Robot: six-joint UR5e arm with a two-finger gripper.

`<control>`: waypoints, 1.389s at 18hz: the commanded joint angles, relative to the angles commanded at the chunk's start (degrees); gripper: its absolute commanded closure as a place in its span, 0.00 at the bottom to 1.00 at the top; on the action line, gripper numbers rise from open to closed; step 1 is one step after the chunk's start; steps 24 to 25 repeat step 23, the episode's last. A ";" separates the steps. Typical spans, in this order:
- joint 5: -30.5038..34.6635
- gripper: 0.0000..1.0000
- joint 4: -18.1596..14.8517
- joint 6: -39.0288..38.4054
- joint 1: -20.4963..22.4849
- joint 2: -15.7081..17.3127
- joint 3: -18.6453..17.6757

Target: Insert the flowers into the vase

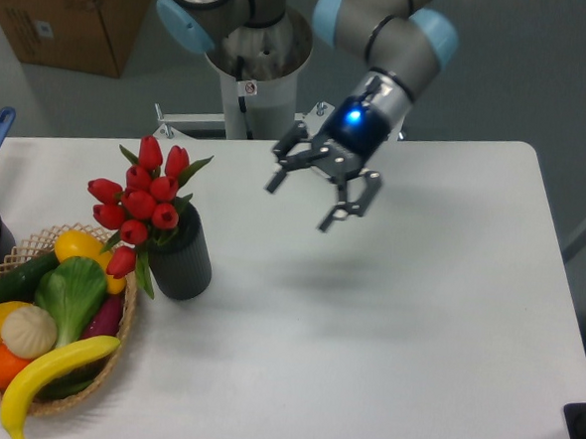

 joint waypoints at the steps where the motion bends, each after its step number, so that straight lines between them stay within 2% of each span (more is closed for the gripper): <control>1: 1.58 0.00 -0.09 -0.35 0.10 -0.52 1.50; 3: 5.18 0.00 -0.26 -4.19 -0.16 -2.19 4.66; 5: 9.04 0.00 -0.26 -7.81 -0.51 -3.69 6.16; 9: 17.74 0.00 -0.26 -7.82 -1.83 -5.71 9.50; 11: 24.85 0.00 -0.35 -7.65 -2.09 -6.06 10.74; 15: 40.58 0.00 -0.88 -7.12 -6.48 -8.70 13.55; 18: 50.70 0.00 -2.02 -3.70 -8.77 -10.72 15.22; 20: 54.23 0.00 -3.68 -3.17 -9.30 -11.43 16.19; 22: 54.77 0.00 -4.92 -3.25 -9.39 -11.52 16.54; 25: 54.85 0.00 -5.01 -3.25 -9.39 -11.52 16.54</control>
